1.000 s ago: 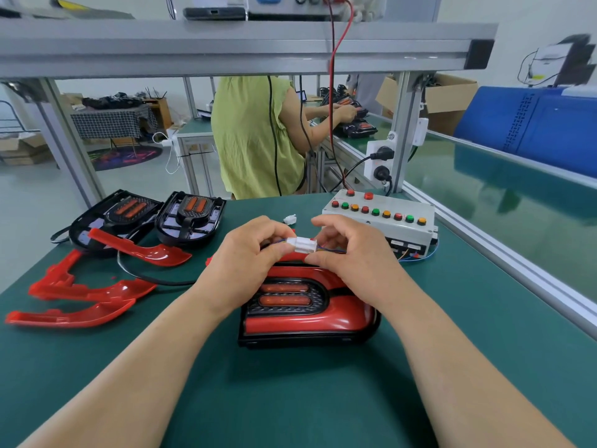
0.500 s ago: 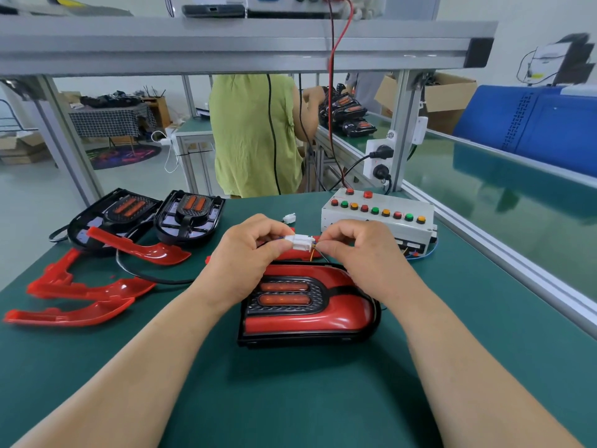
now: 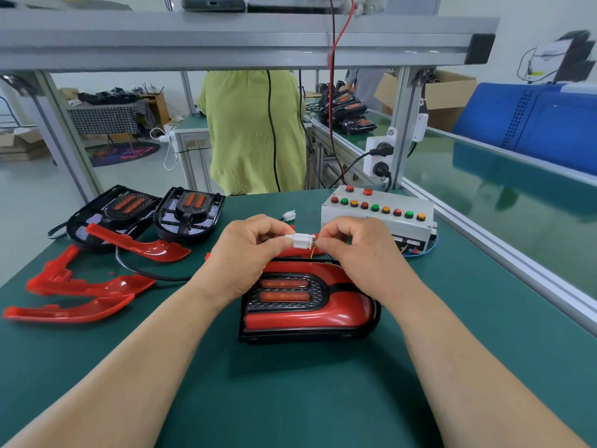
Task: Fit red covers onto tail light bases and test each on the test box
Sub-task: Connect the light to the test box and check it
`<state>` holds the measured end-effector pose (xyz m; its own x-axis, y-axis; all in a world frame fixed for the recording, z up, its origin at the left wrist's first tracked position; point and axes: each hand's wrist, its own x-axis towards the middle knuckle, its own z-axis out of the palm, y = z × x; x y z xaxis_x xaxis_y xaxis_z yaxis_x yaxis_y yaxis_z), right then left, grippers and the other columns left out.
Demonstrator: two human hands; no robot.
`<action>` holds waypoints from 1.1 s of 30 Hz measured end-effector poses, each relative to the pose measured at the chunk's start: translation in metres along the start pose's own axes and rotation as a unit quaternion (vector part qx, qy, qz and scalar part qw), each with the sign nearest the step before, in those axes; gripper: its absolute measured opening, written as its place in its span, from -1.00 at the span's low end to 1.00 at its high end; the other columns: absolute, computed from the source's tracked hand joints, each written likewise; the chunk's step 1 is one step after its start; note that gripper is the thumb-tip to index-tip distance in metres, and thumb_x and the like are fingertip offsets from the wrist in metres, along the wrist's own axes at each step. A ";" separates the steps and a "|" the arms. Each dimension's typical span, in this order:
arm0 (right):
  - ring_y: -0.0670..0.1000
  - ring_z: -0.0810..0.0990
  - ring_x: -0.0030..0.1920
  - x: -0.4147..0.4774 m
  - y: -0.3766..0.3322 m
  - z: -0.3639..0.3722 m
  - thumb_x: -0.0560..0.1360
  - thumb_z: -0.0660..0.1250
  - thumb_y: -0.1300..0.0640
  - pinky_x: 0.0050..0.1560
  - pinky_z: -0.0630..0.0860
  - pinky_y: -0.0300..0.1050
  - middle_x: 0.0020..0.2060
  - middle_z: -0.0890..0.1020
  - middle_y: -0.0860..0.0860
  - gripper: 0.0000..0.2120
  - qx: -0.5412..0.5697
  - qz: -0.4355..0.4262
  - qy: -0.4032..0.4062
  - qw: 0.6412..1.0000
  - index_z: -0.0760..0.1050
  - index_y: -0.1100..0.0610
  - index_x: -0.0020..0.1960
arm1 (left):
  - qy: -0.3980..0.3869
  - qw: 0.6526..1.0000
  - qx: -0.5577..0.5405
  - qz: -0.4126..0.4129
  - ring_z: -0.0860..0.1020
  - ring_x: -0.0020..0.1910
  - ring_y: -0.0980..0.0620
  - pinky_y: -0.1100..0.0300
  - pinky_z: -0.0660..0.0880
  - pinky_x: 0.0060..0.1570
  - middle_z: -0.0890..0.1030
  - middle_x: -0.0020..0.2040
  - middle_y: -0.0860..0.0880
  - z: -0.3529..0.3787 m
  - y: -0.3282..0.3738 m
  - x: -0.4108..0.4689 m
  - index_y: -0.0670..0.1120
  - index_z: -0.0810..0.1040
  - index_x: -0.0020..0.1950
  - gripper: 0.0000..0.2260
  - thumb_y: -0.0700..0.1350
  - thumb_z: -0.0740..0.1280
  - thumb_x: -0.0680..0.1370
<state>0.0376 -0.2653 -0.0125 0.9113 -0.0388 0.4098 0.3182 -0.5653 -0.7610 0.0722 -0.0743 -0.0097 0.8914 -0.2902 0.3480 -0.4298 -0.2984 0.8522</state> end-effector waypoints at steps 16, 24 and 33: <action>-0.18 0.46 -0.31 0.009 0.027 -0.014 0.52 0.41 0.12 -0.23 0.35 -0.26 -0.33 0.56 -0.15 -0.81 -0.098 0.057 -0.003 0.994 0.53 -0.05 -0.25 | 0.026 0.996 0.076 -0.046 0.55 -0.02 0.32 0.32 0.42 0.07 0.63 -0.01 0.20 0.000 -0.023 0.004 0.27 0.59 0.04 -0.89 0.03 0.33 0.60; -0.19 0.51 -0.27 0.011 0.040 -0.017 0.57 0.33 0.11 -0.29 0.33 -0.30 -0.30 0.59 -0.19 -0.79 -0.123 0.117 -0.052 0.984 0.56 -0.06 -0.23 | -0.011 0.984 0.143 -0.109 0.59 0.05 0.13 0.16 0.48 0.12 0.66 -0.04 0.17 -0.010 -0.037 0.001 0.28 0.59 -0.07 -0.84 0.14 0.23 0.60; -0.20 0.51 -0.20 0.012 0.043 -0.009 0.63 0.21 0.10 -0.26 0.33 -0.25 -0.21 0.61 -0.12 -0.83 -0.142 0.138 -0.082 0.977 0.49 0.01 -0.13 | -0.021 0.986 0.061 -0.153 0.61 0.10 0.13 0.10 0.48 0.26 0.70 0.00 0.16 -0.008 -0.034 -0.001 0.12 0.70 0.00 -0.80 0.06 0.27 0.62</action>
<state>0.0597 -0.2972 -0.0357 0.9891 -0.1024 0.1058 -0.0090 -0.7591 -0.6509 0.0873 -0.0562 -0.0361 0.9762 -0.2073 0.0635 -0.1587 -0.4842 0.8604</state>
